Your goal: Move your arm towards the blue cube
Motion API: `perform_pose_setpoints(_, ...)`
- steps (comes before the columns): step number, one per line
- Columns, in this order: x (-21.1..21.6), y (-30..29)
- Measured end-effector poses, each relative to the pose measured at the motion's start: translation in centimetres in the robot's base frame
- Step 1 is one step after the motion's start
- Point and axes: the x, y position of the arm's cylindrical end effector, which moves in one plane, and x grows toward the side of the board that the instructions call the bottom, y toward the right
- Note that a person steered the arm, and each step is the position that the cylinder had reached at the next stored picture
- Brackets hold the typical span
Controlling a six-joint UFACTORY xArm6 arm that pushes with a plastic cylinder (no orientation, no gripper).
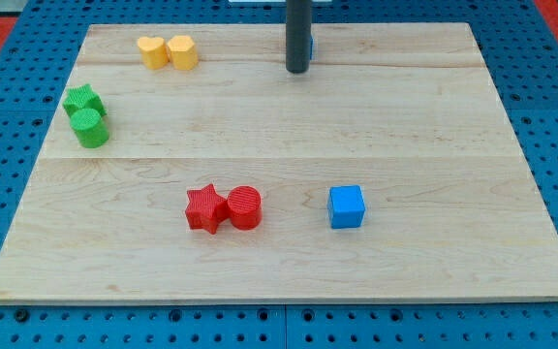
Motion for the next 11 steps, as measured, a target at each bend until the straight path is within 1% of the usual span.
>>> perform_pose_setpoints(1,2.7,4.5)
perform_pose_setpoints(3,4.8,9.9)
perform_pose_setpoints(5,10.7,14.4)
perform_pose_setpoints(7,19.3,14.6)
perform_pose_setpoints(8,25.2,12.4)
perform_pose_setpoints(9,28.6,9.5)
perform_pose_setpoints(10,27.8,6.3)
perform_pose_setpoints(11,24.6,5.3)
